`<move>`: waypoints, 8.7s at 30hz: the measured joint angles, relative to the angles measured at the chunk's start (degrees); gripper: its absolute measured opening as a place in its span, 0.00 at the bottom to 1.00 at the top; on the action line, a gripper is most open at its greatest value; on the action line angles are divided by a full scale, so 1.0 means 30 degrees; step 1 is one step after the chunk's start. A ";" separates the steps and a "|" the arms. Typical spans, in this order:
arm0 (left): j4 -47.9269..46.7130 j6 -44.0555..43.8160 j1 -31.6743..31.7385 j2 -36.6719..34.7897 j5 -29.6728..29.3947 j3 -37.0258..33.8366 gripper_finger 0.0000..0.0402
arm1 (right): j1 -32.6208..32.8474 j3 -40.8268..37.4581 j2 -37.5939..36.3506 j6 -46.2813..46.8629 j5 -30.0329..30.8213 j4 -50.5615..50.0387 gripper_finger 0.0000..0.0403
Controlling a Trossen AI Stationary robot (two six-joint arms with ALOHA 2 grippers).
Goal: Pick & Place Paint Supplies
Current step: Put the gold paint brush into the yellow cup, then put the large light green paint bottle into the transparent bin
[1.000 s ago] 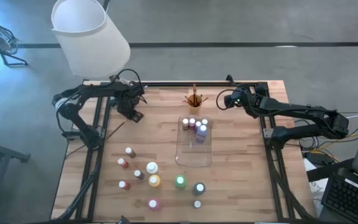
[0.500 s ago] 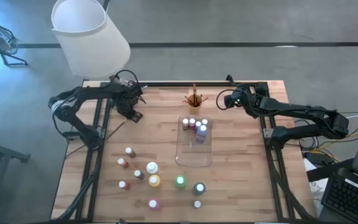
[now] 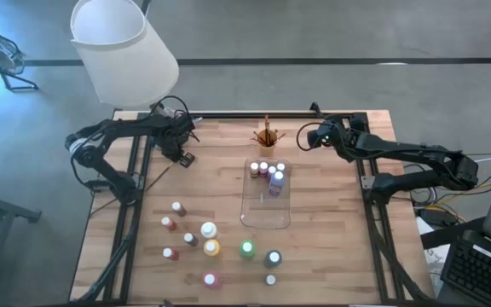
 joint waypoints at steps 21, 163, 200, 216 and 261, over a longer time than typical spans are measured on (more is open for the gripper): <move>-0.0617 -0.0356 -0.1128 -0.1030 0.3372 0.4142 0.00 | -0.0005 0.0000 0.0000 -0.0041 0.0002 0.0098 0.02; 1.2653 0.2295 -0.7532 0.3348 0.4220 1.2785 0.31 | -0.0005 0.0000 -0.0007 -0.0860 -0.0007 0.0157 0.02; -0.0583 0.2184 -1.9362 -0.0546 0.1562 1.5977 0.31 | 0.0002 -0.0314 -0.0007 -0.0837 -0.1573 0.0178 0.02; -0.0432 0.0507 -2.1903 -0.0510 0.0146 1.4004 0.31 | 0.0002 -0.0794 -0.0007 -0.0887 -0.1521 0.0211 0.02; 0.0706 -0.0328 -2.3664 -0.0546 0.0022 1.2211 0.31 | 1.2656 -0.5389 -1.4732 -0.4564 -0.5850 -0.0837 0.02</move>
